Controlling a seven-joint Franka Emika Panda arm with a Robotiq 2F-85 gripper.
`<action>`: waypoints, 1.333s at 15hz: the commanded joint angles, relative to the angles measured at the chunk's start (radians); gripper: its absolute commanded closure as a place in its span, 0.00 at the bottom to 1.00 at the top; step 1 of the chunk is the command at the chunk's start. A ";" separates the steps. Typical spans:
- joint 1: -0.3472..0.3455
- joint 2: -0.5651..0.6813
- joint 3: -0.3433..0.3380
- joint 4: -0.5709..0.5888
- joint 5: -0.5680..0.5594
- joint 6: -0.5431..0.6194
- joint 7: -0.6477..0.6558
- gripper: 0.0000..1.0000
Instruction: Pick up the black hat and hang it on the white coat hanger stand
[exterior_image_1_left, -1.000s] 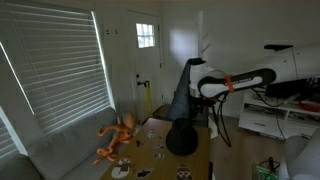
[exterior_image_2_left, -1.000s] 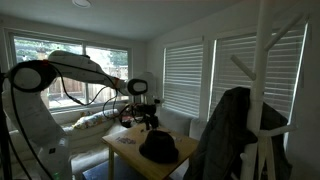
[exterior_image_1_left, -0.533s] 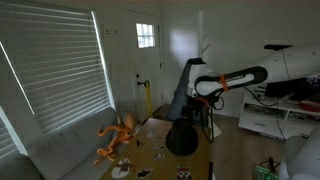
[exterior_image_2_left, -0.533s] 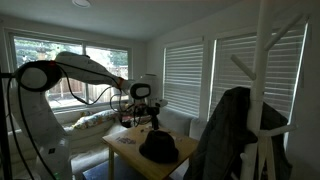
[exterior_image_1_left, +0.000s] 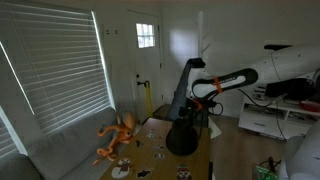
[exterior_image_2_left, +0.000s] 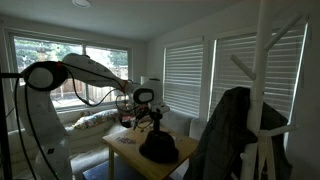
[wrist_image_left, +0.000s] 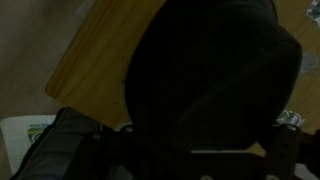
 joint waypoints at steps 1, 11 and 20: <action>-0.012 0.027 0.001 0.012 0.037 -0.023 0.037 0.00; -0.013 0.052 -0.007 0.015 0.105 -0.017 0.034 0.73; -0.041 0.002 -0.001 0.041 -0.076 -0.068 -0.018 0.98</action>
